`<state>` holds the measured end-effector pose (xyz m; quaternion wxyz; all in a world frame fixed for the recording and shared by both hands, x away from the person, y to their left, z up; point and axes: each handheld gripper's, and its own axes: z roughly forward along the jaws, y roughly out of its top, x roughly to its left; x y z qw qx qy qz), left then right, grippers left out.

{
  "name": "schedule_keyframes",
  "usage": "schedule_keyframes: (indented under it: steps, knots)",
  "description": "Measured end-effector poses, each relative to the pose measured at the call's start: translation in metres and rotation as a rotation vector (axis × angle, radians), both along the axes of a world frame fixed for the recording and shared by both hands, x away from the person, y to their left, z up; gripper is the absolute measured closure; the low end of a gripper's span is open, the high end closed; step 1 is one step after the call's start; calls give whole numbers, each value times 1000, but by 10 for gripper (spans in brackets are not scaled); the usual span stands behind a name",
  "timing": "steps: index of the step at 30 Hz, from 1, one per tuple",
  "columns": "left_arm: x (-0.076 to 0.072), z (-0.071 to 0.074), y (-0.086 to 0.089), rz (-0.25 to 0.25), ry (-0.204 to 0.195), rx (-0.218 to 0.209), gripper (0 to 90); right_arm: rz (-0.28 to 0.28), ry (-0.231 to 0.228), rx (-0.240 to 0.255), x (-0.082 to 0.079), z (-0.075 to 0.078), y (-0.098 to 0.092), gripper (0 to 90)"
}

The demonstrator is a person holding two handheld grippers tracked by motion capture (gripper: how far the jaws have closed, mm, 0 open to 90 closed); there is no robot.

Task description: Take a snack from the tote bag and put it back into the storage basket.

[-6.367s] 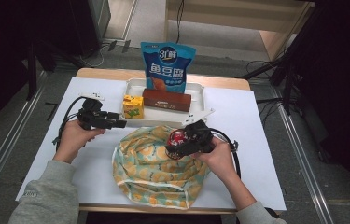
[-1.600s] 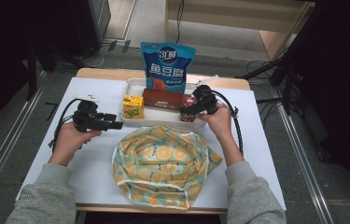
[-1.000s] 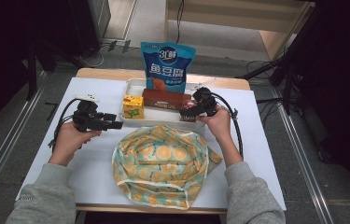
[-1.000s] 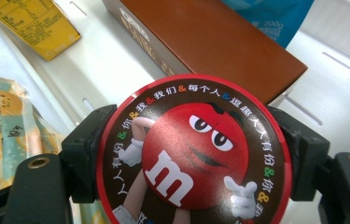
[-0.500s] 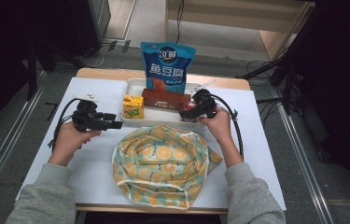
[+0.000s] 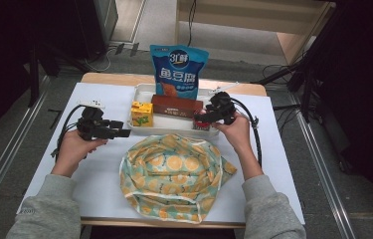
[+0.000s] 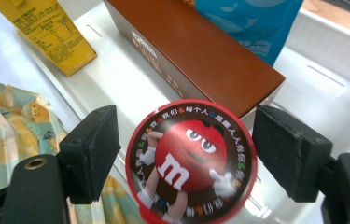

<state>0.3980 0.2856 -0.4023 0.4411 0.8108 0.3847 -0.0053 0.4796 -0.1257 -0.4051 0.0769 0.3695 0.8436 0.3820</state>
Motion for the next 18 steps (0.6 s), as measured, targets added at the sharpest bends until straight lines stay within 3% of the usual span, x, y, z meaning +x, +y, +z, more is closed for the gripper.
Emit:
schedule_keyframes:
  steps: [5,11,18]
  knots:
    - [1,1,-1,-3,-1,1,379,-24,-24,11,-8,5,-8,336]
    - [3,2,-2,-5,-4,-1,379,-41,-15,33,-15,6,-20,432]
    - [7,0,-5,-5,-1,-6,380,-63,-48,44,-31,5,-30,733]
